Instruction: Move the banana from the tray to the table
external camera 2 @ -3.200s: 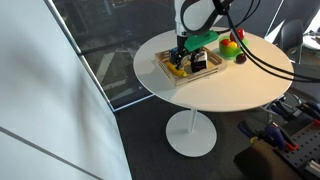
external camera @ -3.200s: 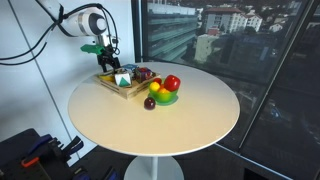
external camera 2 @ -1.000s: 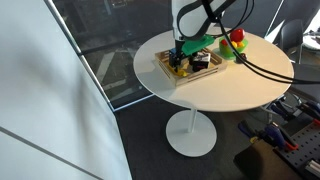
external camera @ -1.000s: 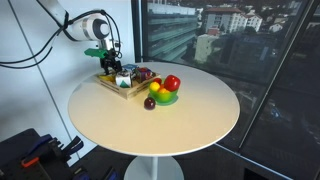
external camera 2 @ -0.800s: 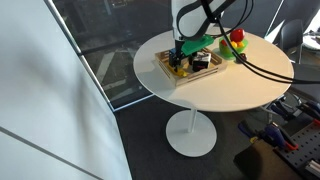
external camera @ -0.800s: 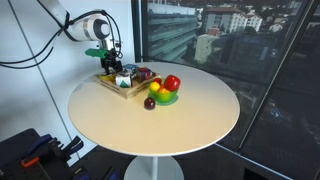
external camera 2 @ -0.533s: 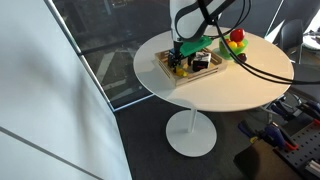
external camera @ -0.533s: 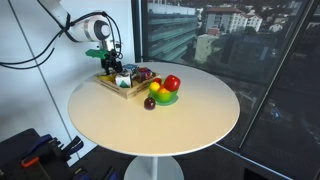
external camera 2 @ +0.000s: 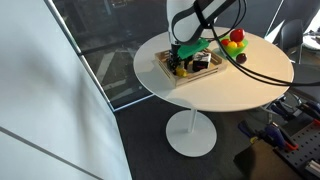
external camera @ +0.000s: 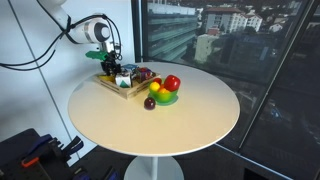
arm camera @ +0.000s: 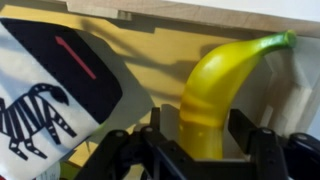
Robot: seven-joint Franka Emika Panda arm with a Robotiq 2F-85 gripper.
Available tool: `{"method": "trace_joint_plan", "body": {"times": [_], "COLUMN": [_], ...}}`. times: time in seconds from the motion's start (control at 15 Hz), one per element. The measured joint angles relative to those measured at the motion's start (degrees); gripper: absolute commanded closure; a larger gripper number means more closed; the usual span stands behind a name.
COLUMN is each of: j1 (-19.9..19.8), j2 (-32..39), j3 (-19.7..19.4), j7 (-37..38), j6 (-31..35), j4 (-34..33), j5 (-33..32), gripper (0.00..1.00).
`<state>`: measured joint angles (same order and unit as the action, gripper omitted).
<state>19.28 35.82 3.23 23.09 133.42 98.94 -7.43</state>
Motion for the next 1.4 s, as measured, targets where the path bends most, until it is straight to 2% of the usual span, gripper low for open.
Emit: {"method": "trace_joint_plan", "body": {"times": [0.2,0.73,1.4], "j1": [0.3,0.8,1.0], "j2": [0.4,0.0,-3.1], "j3": [-0.2,-0.6,-0.6], "j7": [0.0,0.0,0.0], "j6": [-0.7,-5.0,-7.1], "j4": [-0.4,-2.9,-3.4], "j5": [0.0,-0.1,-1.5], "gripper": [0.81,0.82,0.82]}}
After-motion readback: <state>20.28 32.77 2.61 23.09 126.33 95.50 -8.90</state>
